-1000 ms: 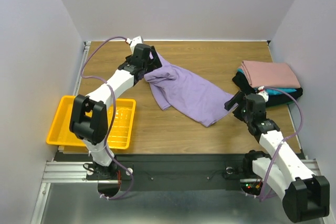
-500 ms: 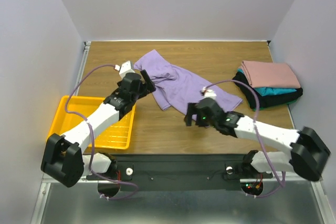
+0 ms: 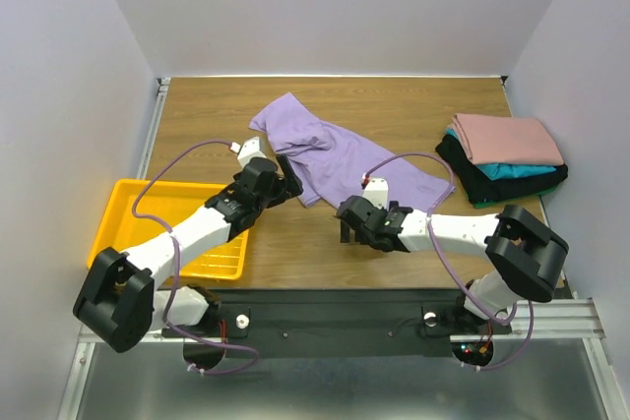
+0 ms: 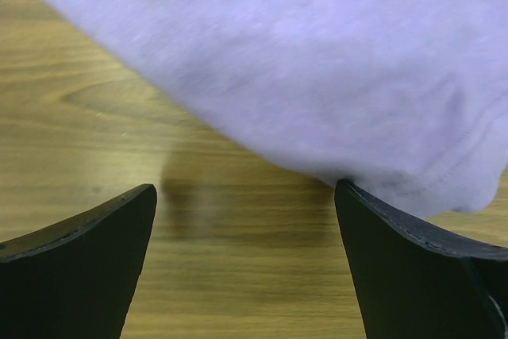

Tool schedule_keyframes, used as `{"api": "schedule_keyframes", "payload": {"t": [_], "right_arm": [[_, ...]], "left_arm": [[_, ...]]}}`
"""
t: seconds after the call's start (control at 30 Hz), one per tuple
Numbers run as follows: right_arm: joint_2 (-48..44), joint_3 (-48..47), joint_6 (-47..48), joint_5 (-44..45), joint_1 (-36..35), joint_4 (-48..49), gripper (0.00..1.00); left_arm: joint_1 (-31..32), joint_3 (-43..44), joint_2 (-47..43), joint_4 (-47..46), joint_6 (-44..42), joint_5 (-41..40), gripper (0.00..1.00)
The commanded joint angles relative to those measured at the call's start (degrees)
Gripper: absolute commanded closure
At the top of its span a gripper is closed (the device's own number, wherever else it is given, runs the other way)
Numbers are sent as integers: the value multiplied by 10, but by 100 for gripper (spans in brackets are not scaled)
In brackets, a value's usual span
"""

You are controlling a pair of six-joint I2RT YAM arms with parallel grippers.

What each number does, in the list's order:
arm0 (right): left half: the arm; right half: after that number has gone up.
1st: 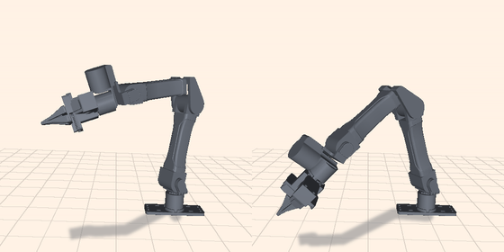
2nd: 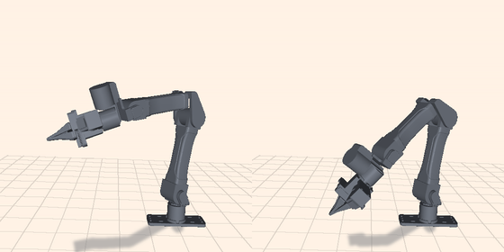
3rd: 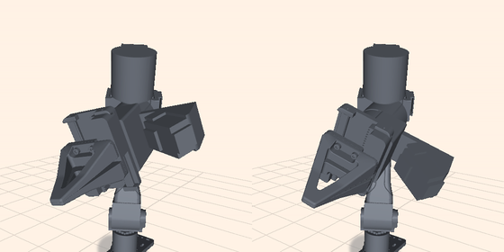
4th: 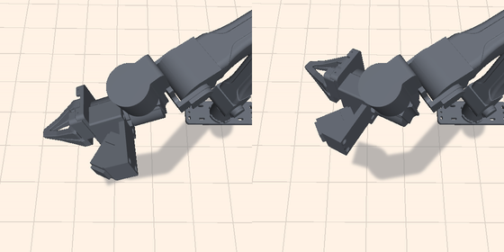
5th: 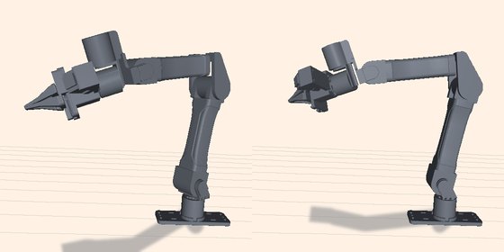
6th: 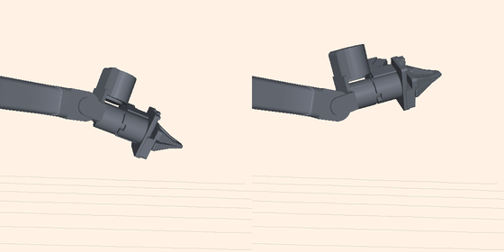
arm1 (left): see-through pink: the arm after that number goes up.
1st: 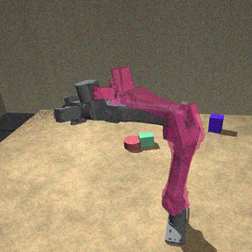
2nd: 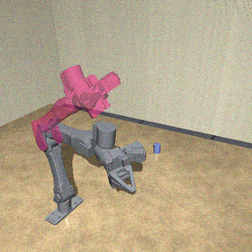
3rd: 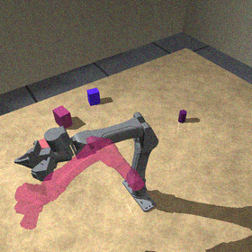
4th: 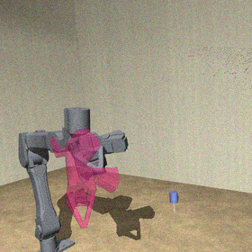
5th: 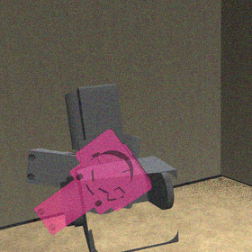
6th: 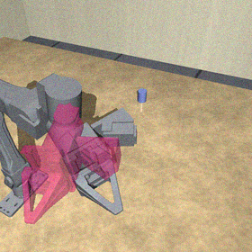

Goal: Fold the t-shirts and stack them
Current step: Flatten the tshirt out

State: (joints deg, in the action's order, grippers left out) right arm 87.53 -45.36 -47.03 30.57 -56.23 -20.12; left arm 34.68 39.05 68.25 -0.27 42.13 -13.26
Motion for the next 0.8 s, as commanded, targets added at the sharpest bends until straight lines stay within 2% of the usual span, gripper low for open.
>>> {"api": "schedule_keyframes", "payload": {"t": [0.0, 0.17, 0.27, 0.3, 0.4, 0.43, 0.53, 0.57, 0.6, 0.77], "right_arm": [[-10, -13, -32, 93, 12, -28, 0], [1, -10, -37, 95, 53, -30, 0], [14, -12, -37, 105, 75, -29, 1], [19, -17, -34, 104, 80, -28, 2], [36, -21, -31, 93, 86, -29, 7], [40, -22, -30, 89, 87, -29, 9], [45, -18, -33, 88, 86, -29, 19], [44, -15, -34, 90, 87, -29, 32], [41, -13, -36, 91, 86, -29, 36], [29, -10, -32, 92, 87, -29, 43]], "left_arm": [[17, 1, 35, -33, 9, 13, 2], [23, 14, 96, -39, 9, 24, 6], [25, 19, 120, -49, 9, 30, 12], [26, 24, 137, -51, 9, 34, 17], [28, 34, 170, -54, 5, 42, 27], [29, 35, 177, -54, 5, 42, 27], [29, 42, 208, -57, 5, 44, 34], [30, 46, 224, -57, 5, 46, 36], [31, 49, 230, -57, 5, 47, 39], [34, 67, 267, -61, 7, 45, 39]]}}
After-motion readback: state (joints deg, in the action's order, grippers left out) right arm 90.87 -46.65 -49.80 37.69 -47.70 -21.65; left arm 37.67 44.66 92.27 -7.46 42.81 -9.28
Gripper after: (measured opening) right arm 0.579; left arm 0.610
